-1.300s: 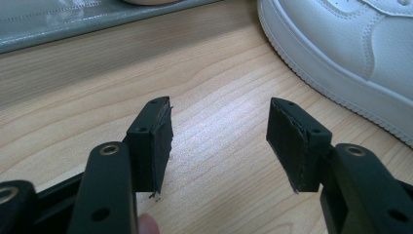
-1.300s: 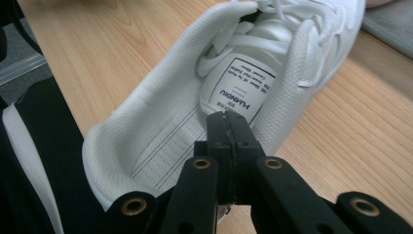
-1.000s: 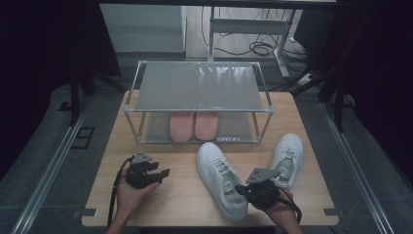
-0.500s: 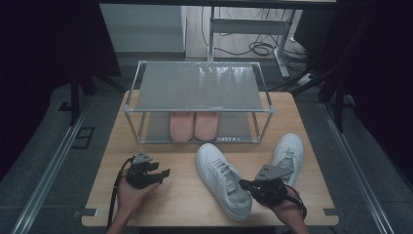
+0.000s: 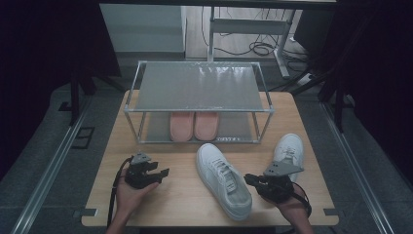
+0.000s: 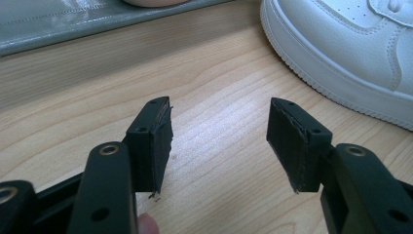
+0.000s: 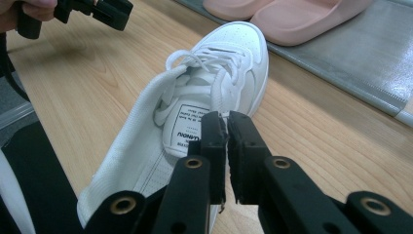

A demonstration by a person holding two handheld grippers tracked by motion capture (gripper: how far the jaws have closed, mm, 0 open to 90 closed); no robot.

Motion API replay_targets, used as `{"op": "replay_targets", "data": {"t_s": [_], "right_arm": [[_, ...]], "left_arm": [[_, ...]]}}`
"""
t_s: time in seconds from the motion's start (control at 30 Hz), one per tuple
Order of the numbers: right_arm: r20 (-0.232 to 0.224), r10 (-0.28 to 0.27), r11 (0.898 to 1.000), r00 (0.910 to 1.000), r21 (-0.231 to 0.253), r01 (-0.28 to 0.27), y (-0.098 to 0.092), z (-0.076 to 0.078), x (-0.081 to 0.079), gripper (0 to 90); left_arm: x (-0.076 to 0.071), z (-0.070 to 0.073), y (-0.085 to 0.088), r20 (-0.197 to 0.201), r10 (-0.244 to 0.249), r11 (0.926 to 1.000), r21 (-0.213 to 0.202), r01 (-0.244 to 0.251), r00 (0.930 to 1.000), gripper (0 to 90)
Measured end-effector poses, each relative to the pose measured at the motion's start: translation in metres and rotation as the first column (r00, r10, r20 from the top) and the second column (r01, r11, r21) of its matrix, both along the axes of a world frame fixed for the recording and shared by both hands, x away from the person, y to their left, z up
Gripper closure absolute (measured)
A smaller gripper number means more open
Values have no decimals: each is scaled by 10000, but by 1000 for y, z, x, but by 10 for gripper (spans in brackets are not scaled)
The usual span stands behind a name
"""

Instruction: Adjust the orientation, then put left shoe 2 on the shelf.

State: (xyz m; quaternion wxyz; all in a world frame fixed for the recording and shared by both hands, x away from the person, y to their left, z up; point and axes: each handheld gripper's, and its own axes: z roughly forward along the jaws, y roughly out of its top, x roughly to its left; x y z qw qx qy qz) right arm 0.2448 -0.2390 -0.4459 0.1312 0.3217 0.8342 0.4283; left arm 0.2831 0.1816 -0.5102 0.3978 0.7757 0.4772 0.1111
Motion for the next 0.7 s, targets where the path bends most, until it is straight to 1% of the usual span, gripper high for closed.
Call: {"op": "replay_targets", "data": {"t_s": [0.1, 0.23, 0.4, 0.5, 0.6, 0.7], "right_arm": [[28, 58, 10000, 10000, 44, -58, 2, 0, 1, 798], [-19, 100, 9999, 9999, -10, -100, 4, -1, 3, 722], [-114, -121, 9999, 9999, -6, 121, 7, -5, 5, 632], [-144, -186, 9998, 9997, -39, 185, 12, -7, 7, 600], [-306, -210, 9997, 9993, -131, 206, 18, -11, 11, 584], [-416, -371, 9985, 9984, -424, 354, 26, -16, 16, 569]], "left_arm": [[0, 1, 1, 22, 44, 10000, -15, -44, 10000, 431], [0, 0, 2, 13, 70, 10000, -6, -70, 10000, 431], [0, 1, -1, 18, -13, 10000, -6, 13, 10000, 428], [0, 1, -1, 49, -40, 10000, 43, 40, 10000, 428], [0, 1, -1, 56, -41, 10000, 63, 40, 10000, 427], [0, 0, -1, 44, -31, 10000, 71, 31, 10000, 428]]}}
